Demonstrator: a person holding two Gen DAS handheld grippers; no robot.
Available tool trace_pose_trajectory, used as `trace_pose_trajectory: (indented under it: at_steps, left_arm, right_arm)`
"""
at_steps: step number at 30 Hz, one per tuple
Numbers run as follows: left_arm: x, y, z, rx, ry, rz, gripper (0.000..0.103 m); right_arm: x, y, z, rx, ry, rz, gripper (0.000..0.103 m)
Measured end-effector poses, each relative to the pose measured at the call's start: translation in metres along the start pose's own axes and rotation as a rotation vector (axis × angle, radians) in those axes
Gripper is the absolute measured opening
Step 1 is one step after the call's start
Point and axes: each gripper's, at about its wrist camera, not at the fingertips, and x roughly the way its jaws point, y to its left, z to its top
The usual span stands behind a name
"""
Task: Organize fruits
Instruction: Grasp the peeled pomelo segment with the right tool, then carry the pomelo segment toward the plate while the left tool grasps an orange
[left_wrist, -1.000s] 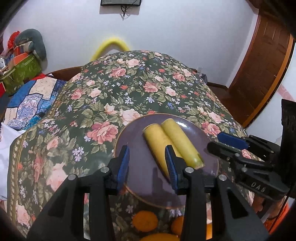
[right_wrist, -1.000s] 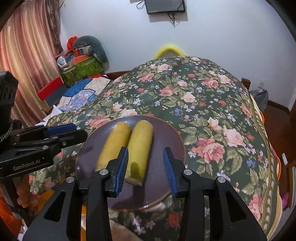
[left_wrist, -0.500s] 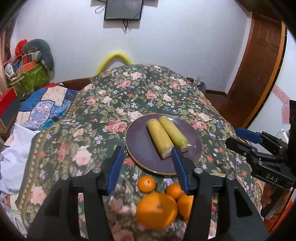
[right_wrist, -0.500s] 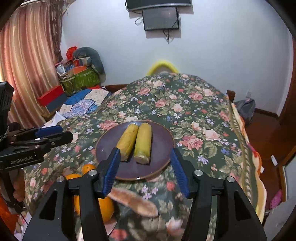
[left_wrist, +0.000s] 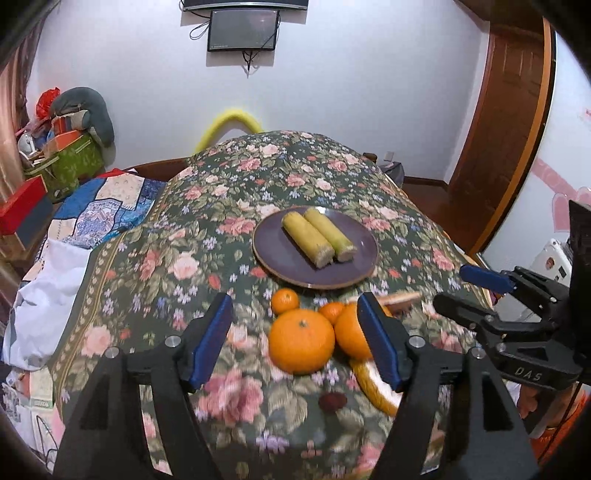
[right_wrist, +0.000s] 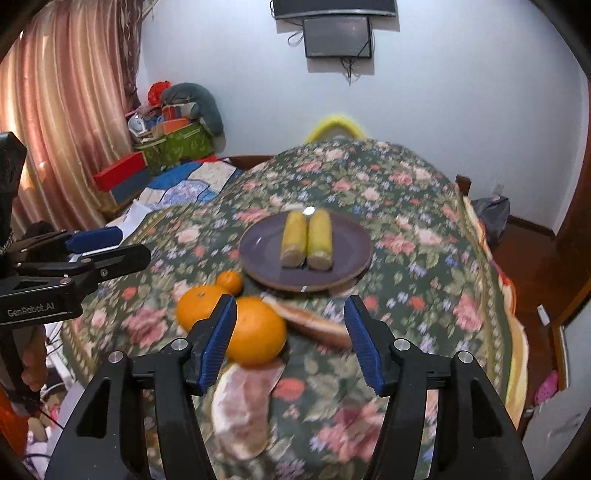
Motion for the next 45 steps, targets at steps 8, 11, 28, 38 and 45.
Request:
trace_pose_trajectory:
  at_steps: [8,11,28,38,45]
  left_arm:
    - [-0.001,0.008,-0.032,0.0,0.06,0.018,0.072]
    - [0.001,0.013,-0.042,-0.003,0.079,0.032,0.072]
    - [0.029,0.023,-0.061,-0.05,0.158,0.025,0.072]
    - [0.036,0.016,-0.06,-0.04,0.167,0.02,0.072]
    - [0.049,0.01,-0.055,-0.036,0.176,0.014,0.072]
  right_arm:
    - [0.014,0.015,-0.034,0.022,0.081,0.037,0.057]
    - [0.026,0.017,-0.042,0.03,0.117,0.038,0.057]
    - [0.067,0.021,-0.067,0.031,0.235,0.108,0.053]
    - [0.041,-0.005,-0.08,0.062,0.217,0.081,0.046]
    - [0.023,-0.041,-0.078,0.143,0.173,0.01,0.046]
